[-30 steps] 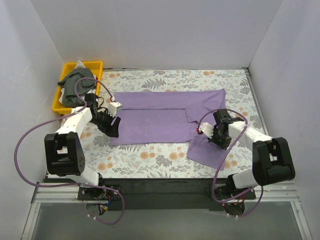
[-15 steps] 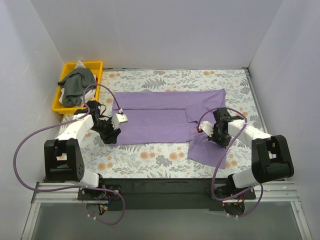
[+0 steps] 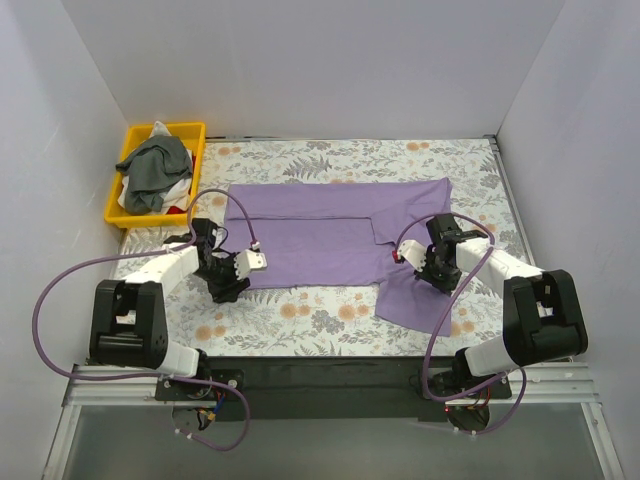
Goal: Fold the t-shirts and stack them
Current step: Fold the tshirt
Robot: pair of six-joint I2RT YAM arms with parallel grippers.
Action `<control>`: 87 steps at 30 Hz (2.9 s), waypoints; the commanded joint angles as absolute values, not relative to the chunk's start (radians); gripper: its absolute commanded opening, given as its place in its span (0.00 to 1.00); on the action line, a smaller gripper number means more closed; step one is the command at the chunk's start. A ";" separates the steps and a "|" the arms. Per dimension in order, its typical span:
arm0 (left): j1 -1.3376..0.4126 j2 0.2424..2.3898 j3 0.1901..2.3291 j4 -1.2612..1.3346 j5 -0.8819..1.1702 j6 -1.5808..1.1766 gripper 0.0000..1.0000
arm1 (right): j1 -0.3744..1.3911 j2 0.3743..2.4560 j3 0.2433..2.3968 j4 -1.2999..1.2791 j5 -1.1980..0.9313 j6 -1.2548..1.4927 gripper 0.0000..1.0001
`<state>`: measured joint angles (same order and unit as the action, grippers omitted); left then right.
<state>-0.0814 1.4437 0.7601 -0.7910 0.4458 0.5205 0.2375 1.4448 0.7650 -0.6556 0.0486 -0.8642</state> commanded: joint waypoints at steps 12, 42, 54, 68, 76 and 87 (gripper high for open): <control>-0.094 1.413 0.712 -0.719 0.380 0.578 0.03 | 0.236 1.425 0.813 -0.698 0.023 -0.859 0.01; -0.126 1.384 0.759 -0.761 0.299 0.586 0.40 | 0.236 1.354 0.825 -0.773 0.009 -0.864 0.01; -0.173 1.470 0.704 -0.684 0.199 0.580 0.21 | 0.236 1.364 0.828 -0.773 0.008 -0.865 0.01; -0.089 1.272 0.827 -0.950 0.406 0.531 0.00 | 0.226 1.164 0.844 -0.884 -0.015 -0.877 0.01; -0.041 1.368 1.004 -0.931 0.456 0.499 0.00 | 0.133 1.339 1.093 -0.900 -0.031 -0.931 0.01; -0.002 1.549 1.198 -0.902 0.518 0.453 0.00 | 0.132 1.569 1.350 -0.908 -0.029 -0.979 0.01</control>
